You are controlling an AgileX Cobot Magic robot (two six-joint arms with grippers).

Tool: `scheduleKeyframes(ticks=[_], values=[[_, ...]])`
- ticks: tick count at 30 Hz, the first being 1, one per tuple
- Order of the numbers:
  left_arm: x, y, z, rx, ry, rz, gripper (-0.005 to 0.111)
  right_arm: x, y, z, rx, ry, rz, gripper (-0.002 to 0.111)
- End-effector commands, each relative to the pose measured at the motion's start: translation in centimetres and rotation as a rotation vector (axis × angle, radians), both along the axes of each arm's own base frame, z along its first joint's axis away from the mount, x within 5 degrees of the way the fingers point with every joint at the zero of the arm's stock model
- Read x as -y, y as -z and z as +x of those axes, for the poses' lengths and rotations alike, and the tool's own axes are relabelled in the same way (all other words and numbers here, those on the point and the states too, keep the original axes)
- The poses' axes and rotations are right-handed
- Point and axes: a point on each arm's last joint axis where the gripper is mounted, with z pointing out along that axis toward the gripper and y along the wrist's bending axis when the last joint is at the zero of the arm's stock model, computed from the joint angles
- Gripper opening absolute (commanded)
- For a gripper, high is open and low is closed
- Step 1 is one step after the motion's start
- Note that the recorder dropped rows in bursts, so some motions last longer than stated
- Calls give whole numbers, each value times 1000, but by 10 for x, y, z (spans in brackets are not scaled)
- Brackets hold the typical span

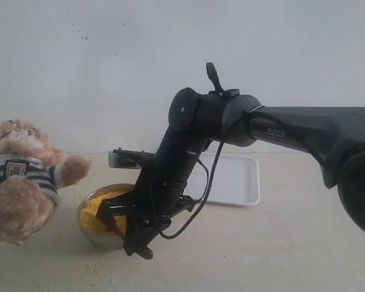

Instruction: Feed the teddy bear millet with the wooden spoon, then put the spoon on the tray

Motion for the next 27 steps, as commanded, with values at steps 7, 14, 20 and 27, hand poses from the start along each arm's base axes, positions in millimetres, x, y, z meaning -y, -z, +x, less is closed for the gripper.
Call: scheduleKeyframes(ticks=[7,14,20,27], values=[[0,-4,1,30,6,-24,4,1,-7,5,-56,23,123,0],[0,-4,1,30,6,-24,4,16,-7,18,-62,79,121,0],[0,-4,1,30,6,-24,4,22,-9,24,-76,102,155,0],[0,-4,1,30,6,-24,4,18,-13,23,-87,87,218,0]])
